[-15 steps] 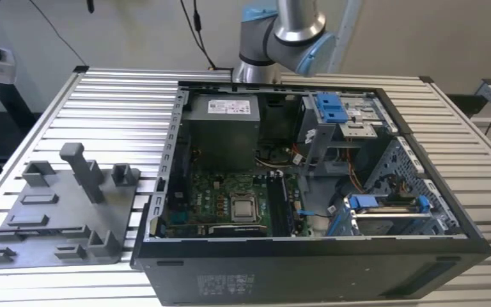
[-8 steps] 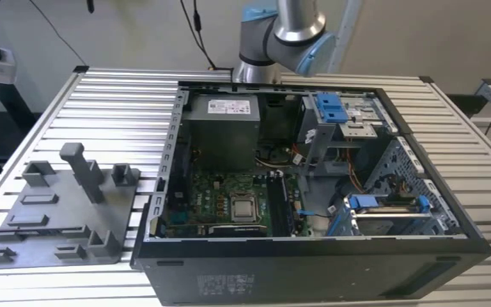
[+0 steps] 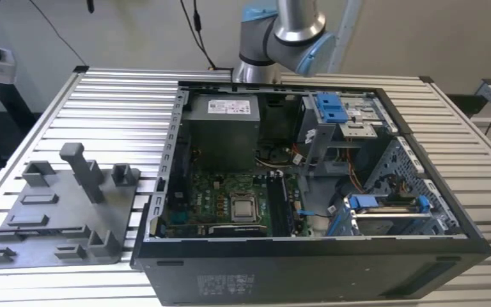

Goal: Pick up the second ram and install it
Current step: 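Pick up the second ram and move it above second insertion slot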

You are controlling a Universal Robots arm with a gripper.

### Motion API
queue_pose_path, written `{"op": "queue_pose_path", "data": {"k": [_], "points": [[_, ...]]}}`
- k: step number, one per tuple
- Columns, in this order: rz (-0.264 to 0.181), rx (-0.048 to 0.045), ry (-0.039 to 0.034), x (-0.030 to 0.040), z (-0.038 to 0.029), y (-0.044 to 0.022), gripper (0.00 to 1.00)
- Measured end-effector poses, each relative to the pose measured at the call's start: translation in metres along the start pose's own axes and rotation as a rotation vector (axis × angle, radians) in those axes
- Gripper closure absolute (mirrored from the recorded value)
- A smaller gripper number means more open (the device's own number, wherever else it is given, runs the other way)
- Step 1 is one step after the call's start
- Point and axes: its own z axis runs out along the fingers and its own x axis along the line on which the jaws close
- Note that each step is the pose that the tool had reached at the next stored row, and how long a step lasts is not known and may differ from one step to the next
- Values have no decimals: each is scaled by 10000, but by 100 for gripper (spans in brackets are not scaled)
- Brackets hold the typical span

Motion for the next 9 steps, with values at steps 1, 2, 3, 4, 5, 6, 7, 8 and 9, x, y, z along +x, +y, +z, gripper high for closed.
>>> {"op": "queue_pose_path", "data": {"k": [1,2,3,4,5,6,7,8,9], "points": [[0,-1,0,0,0,0,64],[0,1,0,-2,1,1,64],[0,0,1,-2,1,1,64],[3,-1,2,-2,2,2,64],[4,-1,2,-3,4,4,64],[4,2,1,-3,13,7,64],[-4,2,0,-2,23,11,64],[-35,-1,0,-2,34,15,64],[-79,-3,-4,-1,47,17,64]]}}
